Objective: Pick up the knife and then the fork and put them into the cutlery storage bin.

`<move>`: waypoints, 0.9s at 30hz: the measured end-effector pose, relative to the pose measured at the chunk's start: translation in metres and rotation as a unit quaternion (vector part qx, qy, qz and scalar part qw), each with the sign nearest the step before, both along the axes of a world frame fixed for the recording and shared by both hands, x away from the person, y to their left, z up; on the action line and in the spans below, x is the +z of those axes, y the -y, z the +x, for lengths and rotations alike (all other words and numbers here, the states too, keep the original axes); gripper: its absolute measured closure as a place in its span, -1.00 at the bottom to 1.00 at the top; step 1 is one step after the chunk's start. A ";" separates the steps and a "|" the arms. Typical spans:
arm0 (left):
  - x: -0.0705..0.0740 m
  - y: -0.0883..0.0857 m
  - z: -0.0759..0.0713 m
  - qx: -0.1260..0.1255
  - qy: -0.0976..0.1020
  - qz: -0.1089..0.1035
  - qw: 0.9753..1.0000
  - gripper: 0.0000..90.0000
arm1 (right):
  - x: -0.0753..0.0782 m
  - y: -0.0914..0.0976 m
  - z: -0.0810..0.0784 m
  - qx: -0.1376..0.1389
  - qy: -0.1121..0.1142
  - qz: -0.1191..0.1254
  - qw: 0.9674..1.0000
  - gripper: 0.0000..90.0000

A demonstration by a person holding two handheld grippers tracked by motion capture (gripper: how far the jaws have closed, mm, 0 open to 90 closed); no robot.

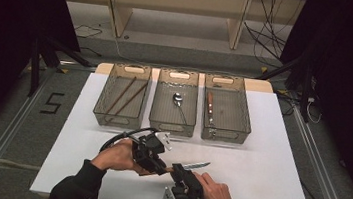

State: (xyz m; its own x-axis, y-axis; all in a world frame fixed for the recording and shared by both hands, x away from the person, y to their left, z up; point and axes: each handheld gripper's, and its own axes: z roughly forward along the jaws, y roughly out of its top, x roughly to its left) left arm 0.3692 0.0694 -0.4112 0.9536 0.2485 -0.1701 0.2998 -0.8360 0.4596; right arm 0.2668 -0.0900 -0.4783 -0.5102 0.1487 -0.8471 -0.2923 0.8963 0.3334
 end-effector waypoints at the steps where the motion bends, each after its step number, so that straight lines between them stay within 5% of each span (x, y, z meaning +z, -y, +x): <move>1: 0.000 0.000 0.000 0.000 0.000 0.000 1.000 0.68 | 0.000 0.000 0.000 0.004 0.003 -0.007 1.000 0.59; 19: -0.001 0.000 0.002 0.012 -0.022 -0.004 1.000 0.65 | -0.007 -0.002 -0.004 0.019 0.035 -0.055 0.998 0.80; 27: 0.010 -0.012 0.003 0.048 0.001 -0.043 0.998 0.14 | -0.003 0.003 -0.003 0.007 0.026 -0.049 0.998 0.81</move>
